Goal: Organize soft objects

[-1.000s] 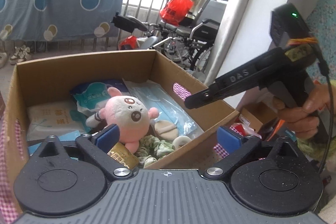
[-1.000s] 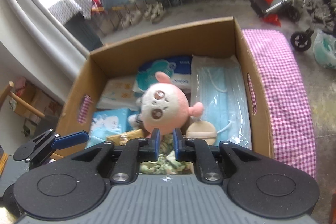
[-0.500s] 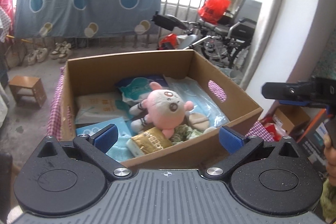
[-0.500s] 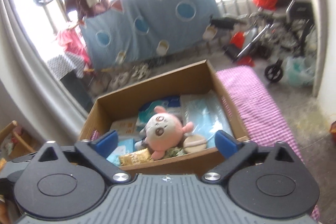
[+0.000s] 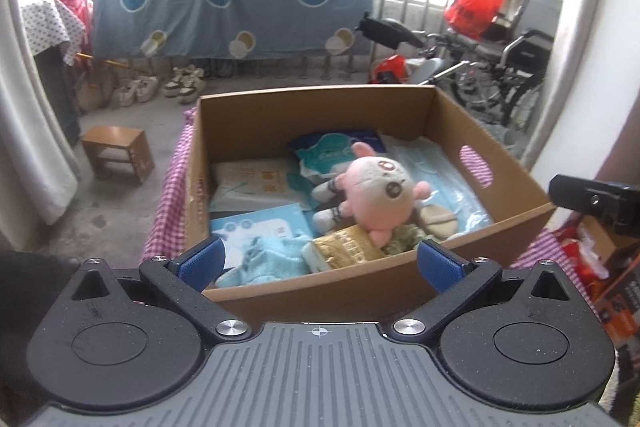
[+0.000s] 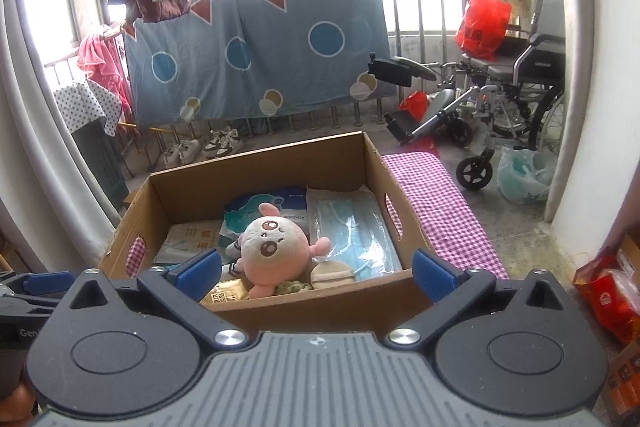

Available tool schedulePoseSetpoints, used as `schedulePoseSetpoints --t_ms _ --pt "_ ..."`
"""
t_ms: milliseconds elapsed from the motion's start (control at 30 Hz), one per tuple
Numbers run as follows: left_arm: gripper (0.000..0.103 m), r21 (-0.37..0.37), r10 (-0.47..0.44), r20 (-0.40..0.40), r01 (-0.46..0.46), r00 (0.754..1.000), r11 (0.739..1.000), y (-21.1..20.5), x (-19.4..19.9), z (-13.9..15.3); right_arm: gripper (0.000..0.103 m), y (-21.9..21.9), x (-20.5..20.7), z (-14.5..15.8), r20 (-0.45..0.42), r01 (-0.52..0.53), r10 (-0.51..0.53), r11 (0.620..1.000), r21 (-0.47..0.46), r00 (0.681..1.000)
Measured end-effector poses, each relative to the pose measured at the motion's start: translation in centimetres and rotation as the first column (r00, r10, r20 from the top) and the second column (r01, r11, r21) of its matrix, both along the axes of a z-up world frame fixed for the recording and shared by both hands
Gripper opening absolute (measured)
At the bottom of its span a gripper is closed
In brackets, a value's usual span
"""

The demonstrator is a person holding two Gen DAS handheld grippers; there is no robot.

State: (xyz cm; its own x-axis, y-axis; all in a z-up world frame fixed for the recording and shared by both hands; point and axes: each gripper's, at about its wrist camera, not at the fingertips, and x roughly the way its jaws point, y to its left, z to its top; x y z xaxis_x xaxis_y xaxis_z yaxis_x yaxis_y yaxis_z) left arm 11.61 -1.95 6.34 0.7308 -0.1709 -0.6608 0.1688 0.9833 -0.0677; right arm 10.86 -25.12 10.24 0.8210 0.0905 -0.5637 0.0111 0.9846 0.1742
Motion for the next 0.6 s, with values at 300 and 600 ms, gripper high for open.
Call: schedulePoseSetpoints --t_ms 300,600 --pt "0.103 0.033 0.044 -0.02 -0.043 0.999 0.999 -0.11 0.08 -0.22 0.103 0.34 -0.39 -0.28 0.011 -0.012 0.012 0.999 -0.039 1.0" --pt "0.103 0.019 0.068 -0.013 -0.068 0.998 0.998 -0.29 0.04 -0.04 0.103 0.36 -0.5 -0.23 0.042 -0.002 0.006 0.995 -0.096 0.999"
